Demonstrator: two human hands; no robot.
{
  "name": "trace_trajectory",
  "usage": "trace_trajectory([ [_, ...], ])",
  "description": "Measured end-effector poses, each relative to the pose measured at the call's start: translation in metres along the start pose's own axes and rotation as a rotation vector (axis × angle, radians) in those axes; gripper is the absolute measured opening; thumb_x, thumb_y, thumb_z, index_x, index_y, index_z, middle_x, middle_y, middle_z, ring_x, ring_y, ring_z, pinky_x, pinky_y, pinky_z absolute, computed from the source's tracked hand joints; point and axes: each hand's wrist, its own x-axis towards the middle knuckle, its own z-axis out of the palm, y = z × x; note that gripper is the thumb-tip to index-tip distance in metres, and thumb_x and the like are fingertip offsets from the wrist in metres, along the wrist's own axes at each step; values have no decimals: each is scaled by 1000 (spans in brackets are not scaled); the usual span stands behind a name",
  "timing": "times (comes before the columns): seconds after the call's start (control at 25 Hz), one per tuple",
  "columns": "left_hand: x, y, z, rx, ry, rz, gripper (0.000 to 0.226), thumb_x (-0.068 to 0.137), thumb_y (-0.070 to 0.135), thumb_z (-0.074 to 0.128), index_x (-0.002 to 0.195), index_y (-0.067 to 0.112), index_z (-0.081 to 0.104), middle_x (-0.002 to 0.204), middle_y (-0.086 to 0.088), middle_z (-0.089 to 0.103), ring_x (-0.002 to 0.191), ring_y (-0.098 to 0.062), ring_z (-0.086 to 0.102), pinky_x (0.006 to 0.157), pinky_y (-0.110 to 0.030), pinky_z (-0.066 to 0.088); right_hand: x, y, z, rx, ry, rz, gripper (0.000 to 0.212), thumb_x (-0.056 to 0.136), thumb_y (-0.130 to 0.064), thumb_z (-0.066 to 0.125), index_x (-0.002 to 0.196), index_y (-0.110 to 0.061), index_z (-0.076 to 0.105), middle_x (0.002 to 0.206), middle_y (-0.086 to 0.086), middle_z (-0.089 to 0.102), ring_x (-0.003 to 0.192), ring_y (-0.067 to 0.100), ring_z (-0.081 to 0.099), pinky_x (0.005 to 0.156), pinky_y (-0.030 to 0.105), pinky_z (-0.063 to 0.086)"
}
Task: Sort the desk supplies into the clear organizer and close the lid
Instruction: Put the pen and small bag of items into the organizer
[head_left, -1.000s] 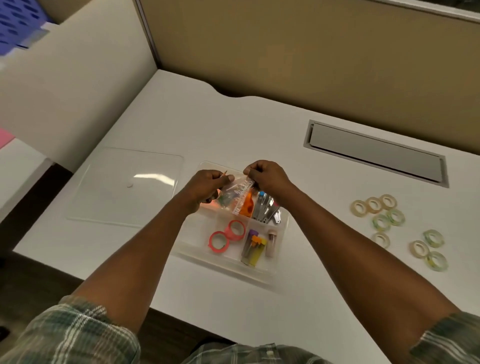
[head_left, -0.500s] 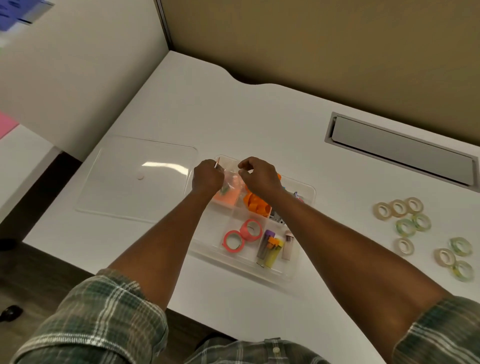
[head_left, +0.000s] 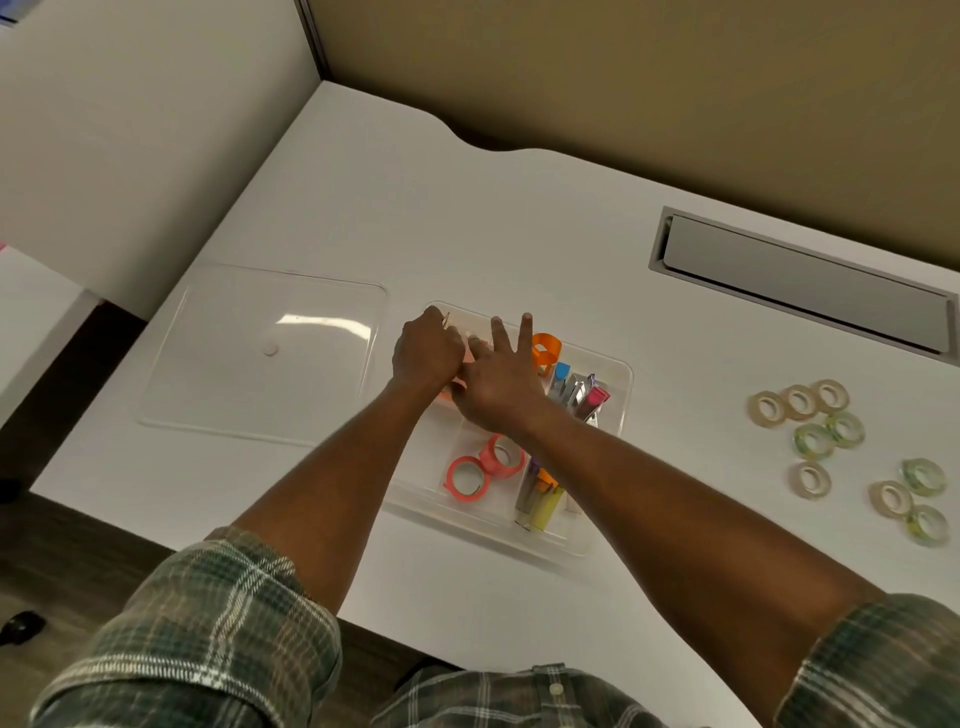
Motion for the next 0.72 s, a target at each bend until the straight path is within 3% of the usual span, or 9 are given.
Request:
trace_trajectory([
  [0.2, -13, 2, 0, 90, 47, 117, 41, 89, 12, 64, 127, 9, 50, 123, -16, 57, 102, -34, 64, 74, -28, 44, -2, -4, -1, -50, -48, 11, 64, 99, -62, 21, 150, -29, 40, 157, 5, 40, 152, 42, -5, 112, 70, -16],
  [0.32, -17, 1, 1, 133, 21, 114, 37, 89, 12, 64, 123, 8, 52, 124, -17, 51, 98, -35, 64, 72, -30, 48, -4, -4, -1, -51, -73, 10, 62, 99, -61, 23, 148, -28, 44, 156, 6, 40, 152, 42, -8, 111, 70, -15],
  [0.52, -20, -4, 2, 215, -26, 179, 19, 89, 11, 64, 106, 5, 66, 111, -17, 62, 89, -30, 65, 68, -27, 42, -13, 6, -4, 114, 10, -4, 44, 99, -44, 43, 137, -29, 58, 157, 8, 39, 153, 37, 8, 116, 68, -8],
  [0.72, -27, -1, 7, 302, -106, 200, 25, 87, 11, 65, 111, 3, 68, 114, -18, 63, 96, -31, 65, 71, -28, 44, -32, 23, -8, 246, 85, -19, 43, 97, -37, 52, 138, -27, 55, 159, 8, 35, 152, 32, 16, 121, 59, -1],
])
